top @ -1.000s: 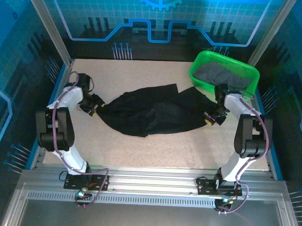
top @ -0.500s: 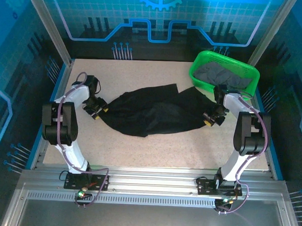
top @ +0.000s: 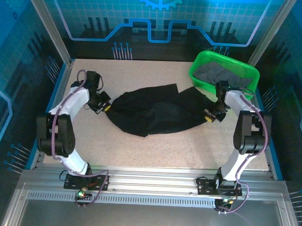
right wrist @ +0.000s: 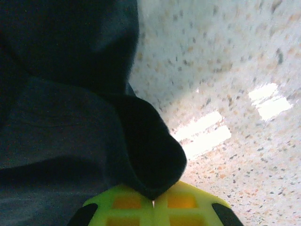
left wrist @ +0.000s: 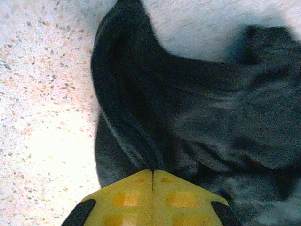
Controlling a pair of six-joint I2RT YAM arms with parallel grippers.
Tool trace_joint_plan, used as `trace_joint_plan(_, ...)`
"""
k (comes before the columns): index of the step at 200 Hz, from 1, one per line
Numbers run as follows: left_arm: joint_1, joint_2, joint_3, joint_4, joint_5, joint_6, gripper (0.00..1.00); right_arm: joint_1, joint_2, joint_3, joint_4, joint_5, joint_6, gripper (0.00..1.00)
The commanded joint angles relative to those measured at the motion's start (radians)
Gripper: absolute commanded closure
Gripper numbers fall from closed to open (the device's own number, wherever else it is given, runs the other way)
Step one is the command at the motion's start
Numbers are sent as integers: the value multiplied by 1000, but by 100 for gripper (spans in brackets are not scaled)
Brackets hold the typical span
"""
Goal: Fold and stack the t-shirts
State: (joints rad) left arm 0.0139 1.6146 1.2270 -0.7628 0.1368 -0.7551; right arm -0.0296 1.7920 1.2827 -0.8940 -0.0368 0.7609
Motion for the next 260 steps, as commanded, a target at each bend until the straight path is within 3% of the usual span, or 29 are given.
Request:
trace_joint_plan(1,6,-125,-49,-34,7,-35,100,-45,8,62,-46,14,-32,100)
trace_joint_plan(51,26,-429,-412,44,-108,-39,100,-63,4,51,-48,15,-56,100)
trace_joint_plan(76,113,-455,-549,58,-111,-31,100,-62,9,4,-27,5,-55,100)
trace_joint_plan(100,159,-454,-534,-3,-185,-24,54,-62,14,-12,-24,8,-63,100)
trace_joint_plan(113,159,-455,-494,-49,-245,-27,46,-63,20,-10,-24,8,-69,100)
trace_joint_plan(136,159,-451,-445,-75,-288,-30,39,-62,28,-5,-20,2,-70,100)
trace_joint_plan(165,158,-400,-428,-33,-181,-50,39,-60,35,-1,-16,-6,-69,100)
trace_joint_plan(199,130,-323,-465,35,-17,-86,46,-58,42,-3,-11,-15,-69,100)
trace_joint_plan(260,2,-202,-485,35,-25,-204,46,-56,42,-4,-11,-19,-62,100)
